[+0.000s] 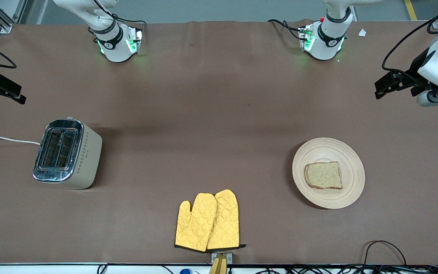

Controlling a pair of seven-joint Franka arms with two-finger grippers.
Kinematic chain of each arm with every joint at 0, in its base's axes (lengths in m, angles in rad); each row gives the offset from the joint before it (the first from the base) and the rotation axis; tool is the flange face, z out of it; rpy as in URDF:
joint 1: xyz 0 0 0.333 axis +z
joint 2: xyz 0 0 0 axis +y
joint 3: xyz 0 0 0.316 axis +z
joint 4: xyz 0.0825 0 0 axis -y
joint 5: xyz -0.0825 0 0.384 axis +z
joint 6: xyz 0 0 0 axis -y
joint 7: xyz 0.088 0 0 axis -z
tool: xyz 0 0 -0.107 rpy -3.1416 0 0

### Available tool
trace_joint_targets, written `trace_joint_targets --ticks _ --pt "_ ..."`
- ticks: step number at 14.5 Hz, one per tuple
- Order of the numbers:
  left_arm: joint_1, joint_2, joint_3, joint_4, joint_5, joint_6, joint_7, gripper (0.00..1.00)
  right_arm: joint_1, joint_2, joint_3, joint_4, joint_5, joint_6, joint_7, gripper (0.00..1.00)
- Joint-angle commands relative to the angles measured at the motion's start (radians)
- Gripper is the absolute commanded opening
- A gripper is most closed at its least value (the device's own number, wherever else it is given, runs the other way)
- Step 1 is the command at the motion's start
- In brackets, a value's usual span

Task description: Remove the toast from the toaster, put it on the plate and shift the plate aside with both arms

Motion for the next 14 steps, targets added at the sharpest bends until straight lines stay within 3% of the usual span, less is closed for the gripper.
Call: trace_joint_targets --ticks 1,6,14 --pt "-0.017 -0.046 0.016 -0.043 -0.012 -0.015 0.011 1.0 -0.004 -0.009 0.005 -0.001 -0.005 -0.001 0.004 1.0" --pt "-0.019 -0.049 -0.035 -0.042 0.031 -0.014 0.011 1.0 -0.004 -0.009 0.005 -0.001 -0.005 -0.003 0.004 1.0" --pt "0.004 -0.045 -0.024 0.001 0.022 -0.031 0.014 1.0 -0.004 -0.009 0.005 -0.001 -0.005 -0.003 0.004 1.0"
